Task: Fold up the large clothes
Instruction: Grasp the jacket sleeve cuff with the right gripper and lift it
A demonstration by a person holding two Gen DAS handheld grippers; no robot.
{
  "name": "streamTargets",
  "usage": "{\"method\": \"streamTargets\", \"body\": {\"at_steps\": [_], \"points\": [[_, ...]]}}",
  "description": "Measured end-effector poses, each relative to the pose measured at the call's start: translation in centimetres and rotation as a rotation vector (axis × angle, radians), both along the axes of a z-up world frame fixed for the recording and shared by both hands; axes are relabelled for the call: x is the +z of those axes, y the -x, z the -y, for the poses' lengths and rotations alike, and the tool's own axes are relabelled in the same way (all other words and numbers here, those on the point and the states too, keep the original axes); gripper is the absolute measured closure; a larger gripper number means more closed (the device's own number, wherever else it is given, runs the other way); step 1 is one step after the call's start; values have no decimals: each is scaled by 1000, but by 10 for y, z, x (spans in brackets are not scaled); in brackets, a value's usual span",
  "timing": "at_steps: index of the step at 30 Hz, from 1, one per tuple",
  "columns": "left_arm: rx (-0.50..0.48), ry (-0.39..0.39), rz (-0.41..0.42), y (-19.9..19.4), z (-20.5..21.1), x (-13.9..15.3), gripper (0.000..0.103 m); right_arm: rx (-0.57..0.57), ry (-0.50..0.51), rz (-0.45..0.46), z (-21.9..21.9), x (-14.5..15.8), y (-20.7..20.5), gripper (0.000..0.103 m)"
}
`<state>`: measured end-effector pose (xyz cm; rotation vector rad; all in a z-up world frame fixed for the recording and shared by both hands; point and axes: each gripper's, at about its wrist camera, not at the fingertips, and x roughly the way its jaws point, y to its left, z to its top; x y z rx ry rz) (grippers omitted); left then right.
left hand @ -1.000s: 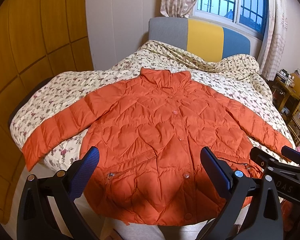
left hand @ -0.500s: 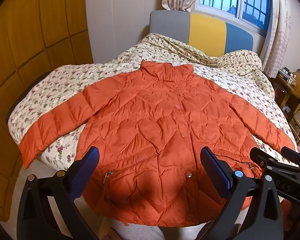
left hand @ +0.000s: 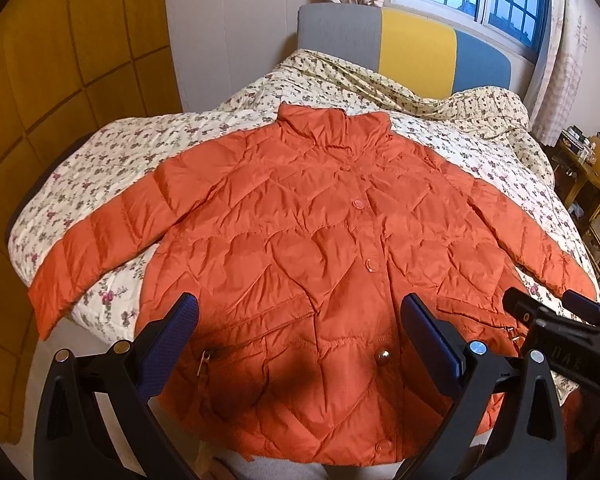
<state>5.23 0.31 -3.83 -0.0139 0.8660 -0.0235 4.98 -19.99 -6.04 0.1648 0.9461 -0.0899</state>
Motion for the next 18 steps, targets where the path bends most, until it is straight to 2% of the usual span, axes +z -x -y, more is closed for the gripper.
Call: {"method": "streamTargets", "body": {"at_steps": [4, 6, 8, 11, 14, 18], "points": [[-12, -2, 21, -13, -4, -13, 3, -7, -106, 75, 30, -16, -17, 2], [-7, -15, 44, -20, -7, -20, 3, -35, -168, 70, 52, -29, -26, 2], [-10, -37, 70, -27, -8, -26, 3, -104, -164, 29, 73, -42, -34, 2], [11, -77, 61, -45, -10, -39, 3, -217, -162, -16, 105, -59, -40, 2], [48, -79, 40, -63, -19, -54, 3, -350, -194, 1, 144, -73, -34, 2], [81, -28, -35, -90, -36, -75, 3, -537, -317, 47, 194, -91, -20, 2]]}}
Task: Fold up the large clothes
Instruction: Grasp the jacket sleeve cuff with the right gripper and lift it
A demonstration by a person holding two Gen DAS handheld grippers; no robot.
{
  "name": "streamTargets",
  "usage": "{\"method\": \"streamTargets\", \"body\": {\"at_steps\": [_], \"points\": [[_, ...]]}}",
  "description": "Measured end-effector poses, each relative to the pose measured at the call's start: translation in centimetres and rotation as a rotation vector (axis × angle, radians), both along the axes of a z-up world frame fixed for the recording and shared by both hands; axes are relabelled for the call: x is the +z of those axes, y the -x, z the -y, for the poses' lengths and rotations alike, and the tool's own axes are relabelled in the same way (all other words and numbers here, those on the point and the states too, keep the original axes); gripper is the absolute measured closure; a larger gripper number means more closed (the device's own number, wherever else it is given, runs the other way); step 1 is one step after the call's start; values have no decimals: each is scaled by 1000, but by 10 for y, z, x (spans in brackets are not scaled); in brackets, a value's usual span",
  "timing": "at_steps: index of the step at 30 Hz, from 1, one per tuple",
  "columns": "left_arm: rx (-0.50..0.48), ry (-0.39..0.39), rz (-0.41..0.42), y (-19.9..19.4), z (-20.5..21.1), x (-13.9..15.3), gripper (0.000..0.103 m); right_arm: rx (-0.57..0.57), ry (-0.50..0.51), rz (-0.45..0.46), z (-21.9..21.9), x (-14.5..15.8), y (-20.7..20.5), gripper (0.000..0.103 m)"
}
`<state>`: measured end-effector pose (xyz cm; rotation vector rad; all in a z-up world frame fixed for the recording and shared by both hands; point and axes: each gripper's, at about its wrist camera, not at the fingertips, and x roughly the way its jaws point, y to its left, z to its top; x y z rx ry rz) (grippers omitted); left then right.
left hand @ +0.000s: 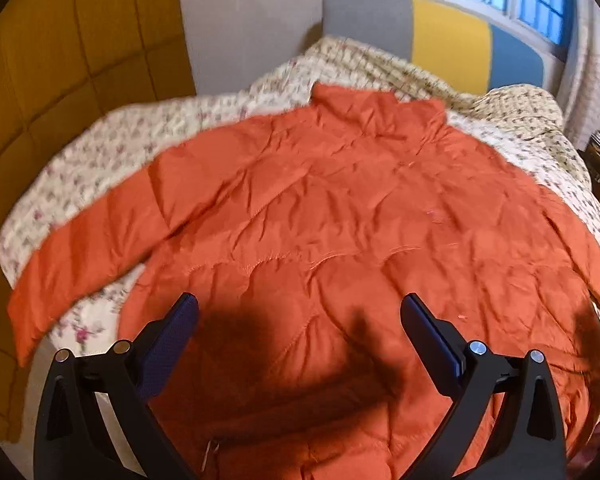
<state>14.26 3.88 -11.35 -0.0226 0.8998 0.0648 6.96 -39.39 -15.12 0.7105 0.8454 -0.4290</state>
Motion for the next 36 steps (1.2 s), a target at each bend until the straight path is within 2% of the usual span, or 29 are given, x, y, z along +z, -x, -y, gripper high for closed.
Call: {"method": "streamTargets", "body": {"at_steps": [3, 5, 7, 10, 17, 20, 21, 22, 25, 27, 31, 34, 36], "points": [[49, 36, -21, -16, -13, -11, 3, -114, -77, 43, 31, -13, 9, 9], [69, 44, 16, -23, -20, -14, 3, -185, -143, 82, 49, -23, 15, 13], [78, 24, 53, -30, -23, -15, 3, -242, -172, 131, 62, -25, 19, 15], [95, -33, 81, -41, -29, -20, 3, -303, -152, 171, 76, -22, 19, 19], [160, -102, 149, -63, -48, -26, 3, -473, -243, 286, 111, -27, 29, 23], [180, -93, 126, -68, -57, -40, 3, -544, -242, 286, 121, -31, 31, 38], [173, -64, 102, -70, -60, -48, 3, -560, -235, 280, 123, -31, 31, 47], [170, -44, 84, -72, -62, -53, 3, -575, -222, 268, 126, -31, 29, 58], [163, 0, 61, -74, -68, -60, 3, -566, -173, 237, 127, -29, 23, 79], [161, 6, 55, -75, -69, -62, 3, -530, -105, 231, 125, -22, 13, 88], [159, 21, 46, -76, -70, -65, 3, -439, 62, 251, 103, 4, -9, 92], [159, 22, 45, -76, -70, -67, 3, -322, 213, 284, 69, 27, -29, 93], [159, 21, 44, -77, -70, -67, 3, -239, 277, 301, 44, 37, -41, 93]]}}
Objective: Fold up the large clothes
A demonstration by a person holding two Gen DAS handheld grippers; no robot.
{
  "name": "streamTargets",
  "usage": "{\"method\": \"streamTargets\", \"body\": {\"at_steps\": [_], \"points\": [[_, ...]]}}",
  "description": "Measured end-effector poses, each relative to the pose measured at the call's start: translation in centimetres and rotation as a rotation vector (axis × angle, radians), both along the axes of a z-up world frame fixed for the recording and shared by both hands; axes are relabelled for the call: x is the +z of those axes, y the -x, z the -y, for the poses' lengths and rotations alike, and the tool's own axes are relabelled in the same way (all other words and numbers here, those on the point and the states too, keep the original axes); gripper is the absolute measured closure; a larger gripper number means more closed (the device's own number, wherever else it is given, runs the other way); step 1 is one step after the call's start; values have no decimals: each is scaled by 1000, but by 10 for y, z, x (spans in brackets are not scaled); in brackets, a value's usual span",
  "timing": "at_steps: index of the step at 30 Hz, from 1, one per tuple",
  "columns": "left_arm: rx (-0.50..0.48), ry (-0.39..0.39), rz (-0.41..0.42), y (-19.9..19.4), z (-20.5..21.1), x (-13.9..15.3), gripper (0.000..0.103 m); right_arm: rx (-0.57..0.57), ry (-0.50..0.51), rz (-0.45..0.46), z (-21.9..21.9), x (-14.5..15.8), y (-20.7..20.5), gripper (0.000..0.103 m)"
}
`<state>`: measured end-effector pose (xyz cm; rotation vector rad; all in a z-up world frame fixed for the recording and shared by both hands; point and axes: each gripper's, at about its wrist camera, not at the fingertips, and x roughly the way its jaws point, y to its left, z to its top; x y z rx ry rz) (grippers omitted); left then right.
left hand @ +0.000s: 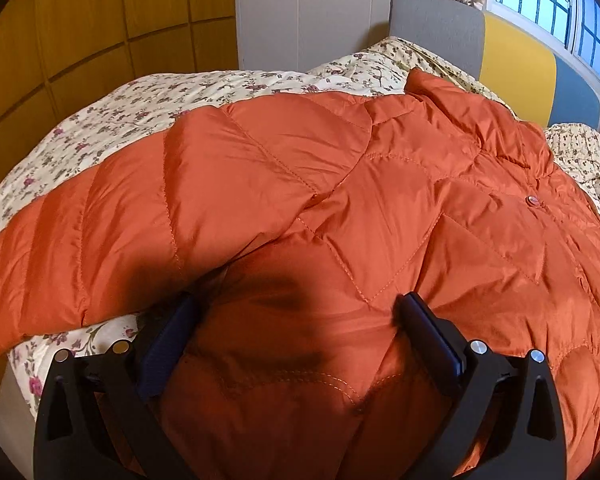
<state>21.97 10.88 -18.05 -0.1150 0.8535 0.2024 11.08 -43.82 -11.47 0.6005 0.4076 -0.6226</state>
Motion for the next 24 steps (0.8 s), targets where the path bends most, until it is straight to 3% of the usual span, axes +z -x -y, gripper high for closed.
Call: {"method": "streamTargets", "body": {"at_steps": [10, 19, 24], "points": [[0, 1, 1, 0, 0, 0, 3, 419, 348, 10, -148, 18, -68, 95], [0, 9, 5, 0, 2, -1, 3, 759, 598, 4, -264, -9, -99, 95], [0, 10, 8, 0, 1, -1, 3, 948, 689, -21, -308, -25, -107, 95]]}}
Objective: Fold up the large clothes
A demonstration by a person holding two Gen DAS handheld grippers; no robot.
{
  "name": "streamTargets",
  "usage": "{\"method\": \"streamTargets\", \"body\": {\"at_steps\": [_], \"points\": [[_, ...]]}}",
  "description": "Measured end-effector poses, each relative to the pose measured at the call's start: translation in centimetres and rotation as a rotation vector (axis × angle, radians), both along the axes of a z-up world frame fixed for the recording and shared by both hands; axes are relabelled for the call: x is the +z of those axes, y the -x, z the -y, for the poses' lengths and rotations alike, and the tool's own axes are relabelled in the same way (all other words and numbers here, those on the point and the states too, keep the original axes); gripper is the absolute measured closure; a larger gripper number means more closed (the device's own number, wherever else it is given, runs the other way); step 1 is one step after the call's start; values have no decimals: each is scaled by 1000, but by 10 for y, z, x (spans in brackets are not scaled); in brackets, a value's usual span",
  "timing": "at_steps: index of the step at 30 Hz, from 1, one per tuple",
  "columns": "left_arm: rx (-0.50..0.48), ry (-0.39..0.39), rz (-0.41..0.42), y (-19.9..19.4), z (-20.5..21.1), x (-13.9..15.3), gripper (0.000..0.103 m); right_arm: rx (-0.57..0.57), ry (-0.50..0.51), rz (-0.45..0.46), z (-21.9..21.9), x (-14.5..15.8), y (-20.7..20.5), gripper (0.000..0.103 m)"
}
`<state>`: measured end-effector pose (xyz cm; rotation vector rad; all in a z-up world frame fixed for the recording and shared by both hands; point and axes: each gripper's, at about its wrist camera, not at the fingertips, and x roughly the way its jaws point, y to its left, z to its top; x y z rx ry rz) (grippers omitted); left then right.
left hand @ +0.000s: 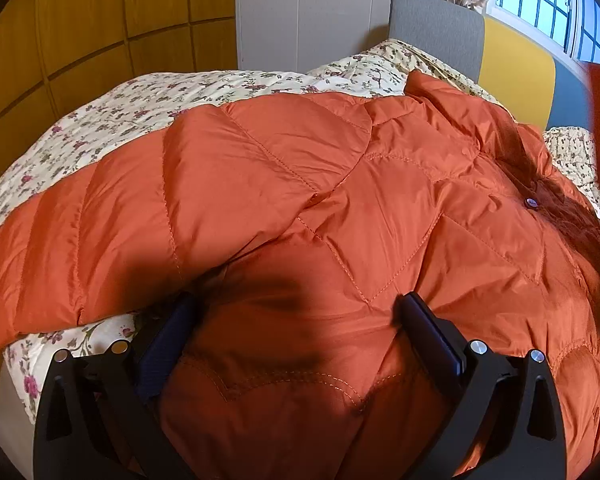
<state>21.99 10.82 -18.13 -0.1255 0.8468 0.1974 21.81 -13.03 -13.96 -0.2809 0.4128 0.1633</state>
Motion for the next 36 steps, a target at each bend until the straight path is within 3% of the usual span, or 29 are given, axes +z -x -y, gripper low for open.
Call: {"method": "streamTargets", "body": {"at_steps": [6, 11, 13, 14, 15, 16, 20, 23, 29, 31, 32, 33, 36], "points": [[0, -1, 0, 0, 0, 0, 3, 178, 143, -137, -39, -37, -26, 95], [-1, -9, -6, 0, 1, 0, 3, 195, 251, -206, -63, -57, -39, 88], [-13, -6, -8, 0, 2, 4, 3, 197, 241, -201, -60, -56, -39, 71], [-25, 4, -5, 1, 2, 8, 3, 198, 220, -198, -57, -52, -35, 61], [-33, 17, -2, 2, 1, 12, 3, 209, 181, -192, -51, -45, -28, 44], [-40, 45, 13, 3, 0, 19, 3, 219, 141, -177, -43, -36, -21, 39], [13, 182, 118, 10, -9, 47, 3, 204, 54, -141, -17, -13, 5, 39], [-15, 339, 192, 4, -7, 58, 3, 131, -36, -127, 12, -2, 17, 39], [-166, 348, 122, -41, 39, 50, 5, -194, -257, -125, 85, 6, 19, 39], [-198, 358, 53, -61, 54, 36, 38, -311, -336, -139, 113, 7, 17, 42], [-205, 353, 19, -66, 57, 28, 61, -346, -367, -147, 122, 6, 16, 44], [-218, 347, -7, -72, 61, 23, 74, -377, -395, -159, 132, 6, 17, 49], [-243, 318, 23, -73, 64, 28, 90, -425, -460, -200, 157, 5, 12, 59]]}}
